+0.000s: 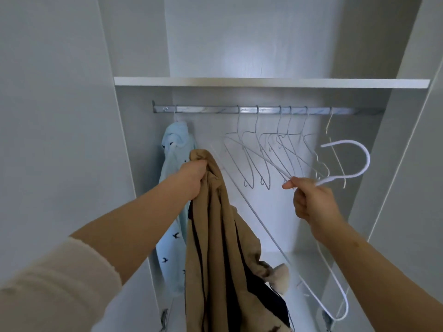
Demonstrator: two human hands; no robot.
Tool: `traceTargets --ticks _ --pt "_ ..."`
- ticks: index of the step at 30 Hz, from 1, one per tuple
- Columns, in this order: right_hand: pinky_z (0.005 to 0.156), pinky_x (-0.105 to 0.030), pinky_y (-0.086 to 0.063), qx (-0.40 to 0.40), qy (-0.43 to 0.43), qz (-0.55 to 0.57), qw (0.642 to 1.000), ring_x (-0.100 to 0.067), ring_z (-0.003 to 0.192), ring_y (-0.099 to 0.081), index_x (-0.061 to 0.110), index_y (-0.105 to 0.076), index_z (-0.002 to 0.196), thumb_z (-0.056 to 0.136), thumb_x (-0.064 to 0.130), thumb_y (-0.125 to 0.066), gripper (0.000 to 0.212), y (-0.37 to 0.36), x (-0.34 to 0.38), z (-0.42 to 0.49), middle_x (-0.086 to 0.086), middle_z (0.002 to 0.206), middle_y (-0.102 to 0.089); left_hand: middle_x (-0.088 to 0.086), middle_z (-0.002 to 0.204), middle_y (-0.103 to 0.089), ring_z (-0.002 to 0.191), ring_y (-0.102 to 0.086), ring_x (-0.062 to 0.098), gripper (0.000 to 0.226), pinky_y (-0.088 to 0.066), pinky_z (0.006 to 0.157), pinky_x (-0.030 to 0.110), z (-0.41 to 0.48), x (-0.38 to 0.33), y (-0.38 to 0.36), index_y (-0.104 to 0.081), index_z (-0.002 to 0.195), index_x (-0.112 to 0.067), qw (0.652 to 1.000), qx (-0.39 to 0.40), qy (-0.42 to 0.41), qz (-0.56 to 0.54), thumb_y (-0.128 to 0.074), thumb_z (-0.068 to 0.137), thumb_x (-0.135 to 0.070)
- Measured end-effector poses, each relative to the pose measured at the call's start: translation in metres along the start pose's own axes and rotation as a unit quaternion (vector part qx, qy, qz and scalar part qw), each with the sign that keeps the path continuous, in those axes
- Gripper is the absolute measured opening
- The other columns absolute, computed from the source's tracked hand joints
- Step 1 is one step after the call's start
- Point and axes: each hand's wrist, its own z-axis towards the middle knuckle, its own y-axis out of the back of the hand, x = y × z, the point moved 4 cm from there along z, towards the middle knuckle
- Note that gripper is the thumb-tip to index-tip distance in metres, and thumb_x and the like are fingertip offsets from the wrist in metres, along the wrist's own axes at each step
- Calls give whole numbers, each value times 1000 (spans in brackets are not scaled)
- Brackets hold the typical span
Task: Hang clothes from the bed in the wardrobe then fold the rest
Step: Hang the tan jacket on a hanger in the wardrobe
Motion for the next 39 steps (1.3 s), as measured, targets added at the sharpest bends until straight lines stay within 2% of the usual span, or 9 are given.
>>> traceTargets --ticks 4,7,9,11,14,19,27,33,39 --pt "34 -12 -18 22 14 0 1000 -8 33 -18 16 -55 48 86 4 -45 41 13 5 2 7 38 -24 7 95 -60 84 -54 19 40 -46 64 26 15 -17 9 -48 129 2 994 -34 -62 83 -47 97 -22" --pt "35 -10 -18 31 12 -1 999 -8 33 -17 16 -55 46 85 3 -42 43 29 3 1 6 38 -23 17 99 -58 112 -52 25 24 -45 79 20 21 -23 12 -56 105 -2 972 -59 -91 209 -41 100 -20" --pt "36 -10 -18 36 7 -8 999 -8 32 -17 16 -55 46 85 3 -42 43 37 0 0 5 38 -23 8 73 -46 90 -52 25 31 -40 75 28 23 -23 12 -46 72 -13 952 -72 -133 265 -37 100 -24" --pt "36 -9 -18 43 6 -18 999 -8 32 -17 15 -54 46 84 2 -41 43 42 -2 -3 5 38 -23 2 67 -40 80 -46 23 36 -36 71 30 27 -19 10 -40 66 -15 925 -77 -167 334 -38 100 -26" --pt "38 -8 -18 62 -5 11 998 -7 31 -15 17 -53 46 85 4 -40 43 46 -4 -5 7 37 -21 8 71 -45 85 -44 24 35 -38 78 34 33 -14 12 -49 72 -6 928 -86 -176 318 -40 99 -26" --pt "36 -11 -18 68 -8 -53 996 -9 32 -18 15 -58 45 85 7 -49 42 39 -4 -7 6 36 -24 2 66 -46 61 -44 14 33 -36 53 18 38 -16 25 -46 64 -15 965 -68 -158 197 -48 95 -25" --pt "34 -15 -20 68 -5 -138 988 -8 32 -23 13 -60 50 89 7 -51 41 16 -3 -4 4 36 -30 10 93 -56 84 -52 23 34 -42 77 29 28 -13 34 -55 117 0 976 -47 -152 147 -52 95 -26" --pt "35 -13 -18 60 -16 -124 990 -8 31 -20 11 -58 52 89 5 -49 39 22 -1 3 5 35 -27 20 123 -56 95 -52 26 40 -42 84 29 25 -4 55 -51 124 3 987 -66 -114 97 -53 94 -24" --pt "36 -13 -19 118 -22 -154 981 -9 32 -21 16 -61 46 85 6 -51 41 2 -5 -2 5 36 -28 22 125 -54 111 -53 32 43 -42 89 32 27 2 47 -50 125 4 989 -66 -96 96 -52 95 -27"
